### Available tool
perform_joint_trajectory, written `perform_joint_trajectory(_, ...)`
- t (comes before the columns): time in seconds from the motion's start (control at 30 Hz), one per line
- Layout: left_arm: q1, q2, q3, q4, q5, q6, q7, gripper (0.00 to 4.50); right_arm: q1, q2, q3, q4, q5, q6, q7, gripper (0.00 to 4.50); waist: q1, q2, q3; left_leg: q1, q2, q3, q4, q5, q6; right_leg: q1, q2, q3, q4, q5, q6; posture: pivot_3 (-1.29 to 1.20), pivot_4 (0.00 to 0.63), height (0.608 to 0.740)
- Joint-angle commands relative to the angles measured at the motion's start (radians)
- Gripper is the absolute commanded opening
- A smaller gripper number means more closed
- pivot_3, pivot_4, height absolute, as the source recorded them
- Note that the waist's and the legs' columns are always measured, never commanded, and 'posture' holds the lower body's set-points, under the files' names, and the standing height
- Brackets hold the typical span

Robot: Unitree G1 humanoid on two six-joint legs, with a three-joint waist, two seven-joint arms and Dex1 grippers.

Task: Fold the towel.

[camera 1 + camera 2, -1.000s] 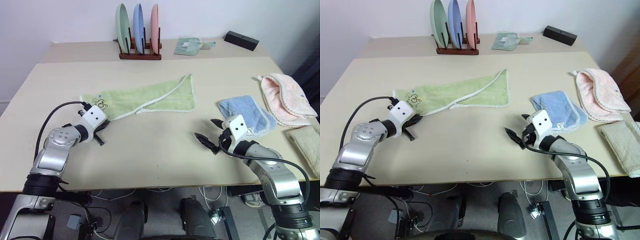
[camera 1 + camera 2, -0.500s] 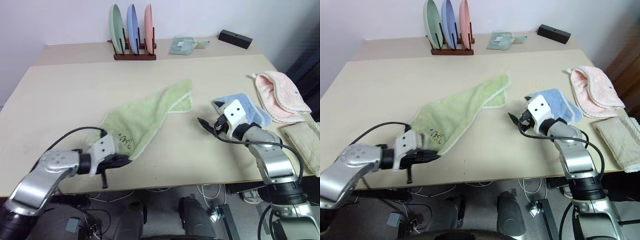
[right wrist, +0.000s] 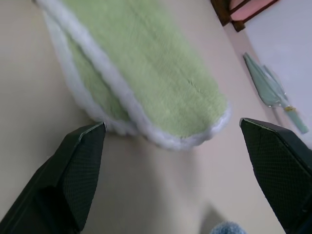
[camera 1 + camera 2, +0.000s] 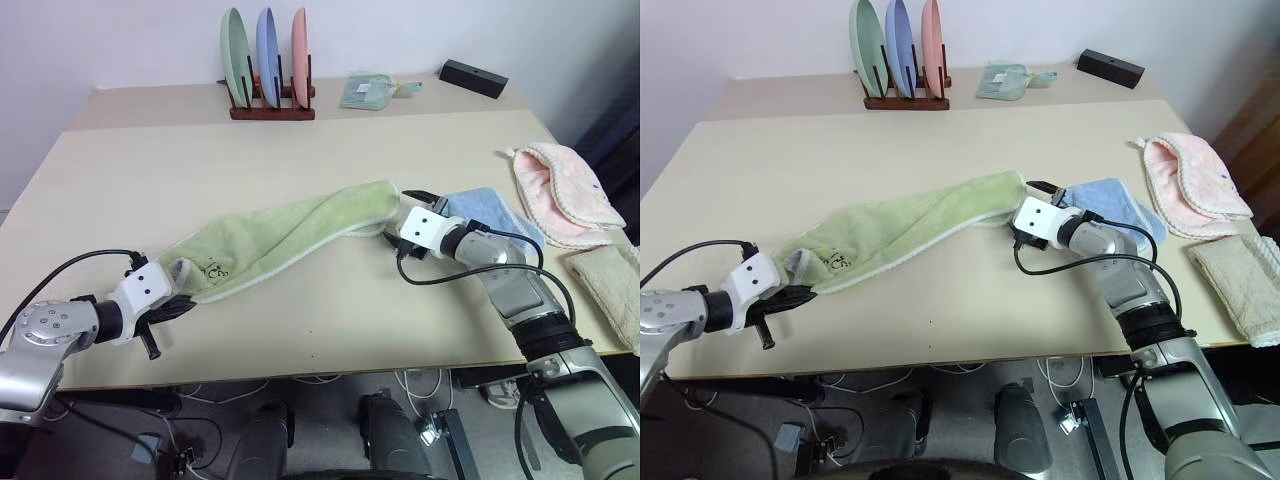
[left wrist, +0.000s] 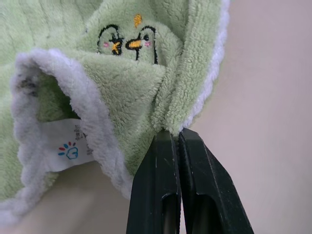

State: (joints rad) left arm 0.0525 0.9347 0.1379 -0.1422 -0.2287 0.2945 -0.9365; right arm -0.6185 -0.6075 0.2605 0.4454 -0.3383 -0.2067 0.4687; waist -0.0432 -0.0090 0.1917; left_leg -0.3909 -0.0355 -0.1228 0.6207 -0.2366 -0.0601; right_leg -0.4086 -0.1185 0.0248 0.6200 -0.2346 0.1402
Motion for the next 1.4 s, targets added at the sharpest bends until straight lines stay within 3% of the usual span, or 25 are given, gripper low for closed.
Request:
perform_joint_trajectory(0.03,-0.019,-0.013,0.005,0.003,0.000,0.001,0.007,0.06,-0.076,0.003,0.010,0.089,-0.063,-0.077,-0.079,4.50,0.000,0.000,0.000,0.000,0.000,0.000,0.000,0.000,0.000,0.000,0.000,0.000,0.000,0.000,0.000,0.00,0.150,0.740)
perform_joint_trajectory(0.33,-0.018,-0.031,-0.011,0.000,0.010,0.004,0.008,0.06,-0.225,0.026,0.111,0.343,-0.219,-0.239,-0.229,4.50,-0.001,0.000,0.000,0.000,0.000,0.000,0.000,0.000,0.000,0.000,0.000,0.000,0.000,0.000,0.000,0.00,0.150,0.740)
perform_joint_trajectory(0.43,-0.016,-0.035,-0.010,-0.002,0.007,0.009,0.008,0.00,-0.257,0.032,0.154,0.402,-0.268,-0.302,-0.266,3.64,-0.001,0.000,0.000,0.000,0.000,0.000,0.000,0.000,0.000,0.000,0.000,0.000,0.000,0.000,0.000,0.00,0.150,0.740)
perform_joint_trajectory(0.67,-0.002,-0.045,-0.011,-0.013,0.009,0.011,0.020,0.00,-0.287,0.050,0.179,0.470,-0.297,-0.375,-0.324,0.03,-0.001,0.000,0.000,0.000,0.000,0.000,0.000,0.000,0.000,0.000,0.000,0.000,0.000,0.000,0.000,0.00,0.150,0.740)
perform_joint_trajectory(0.8,-0.007,-0.056,-0.002,-0.008,0.016,-0.004,0.043,0.00,-0.284,0.035,0.163,0.450,-0.288,-0.377,-0.340,0.03,0.001,0.000,0.000,0.001,0.000,0.000,0.000,0.000,0.000,0.001,0.000,0.000,0.001,0.000,0.000,0.00,0.150,0.740)
perform_joint_trajectory(0.97,-0.121,-0.109,0.068,0.019,-0.051,0.036,0.098,0.00,-0.218,-0.071,0.069,0.279,-0.209,-0.333,-0.269,0.03,0.006,0.000,0.000,0.000,-0.001,-0.001,0.000,0.000,0.000,0.000,0.000,0.000,0.000,0.000,0.000,0.00,0.150,0.740)
perform_joint_trajectory(1.23,-0.203,-0.098,0.022,0.081,-0.024,0.010,0.059,0.00,0.070,-0.194,-0.021,-0.115,-0.005,-0.212,0.046,0.03,-0.008,0.000,0.000,0.001,0.000,0.000,-0.001,0.000,0.000,0.000,0.000,0.000,0.000,0.000,0.000,0.00,0.150,0.740)
perform_joint_trajectory(1.37,-0.228,-0.105,-0.005,0.100,-0.010,-0.007,0.043,0.00,0.212,-0.206,-0.048,-0.325,0.100,-0.047,0.205,0.03,-0.003,0.000,0.000,0.001,0.000,0.000,0.000,0.000,0.000,0.000,0.000,0.000,0.001,0.000,0.000,0.00,0.150,0.740)
perform_joint_trajectory(1.4,-0.234,-0.107,-0.013,0.103,-0.007,-0.009,0.040,0.00,0.226,-0.204,-0.053,-0.348,0.096,-0.021,0.210,0.59,-0.002,0.000,0.000,0.000,0.000,0.000,0.001,0.000,0.000,0.000,0.000,0.000,0.001,0.000,0.000,0.00,0.150,0.740)
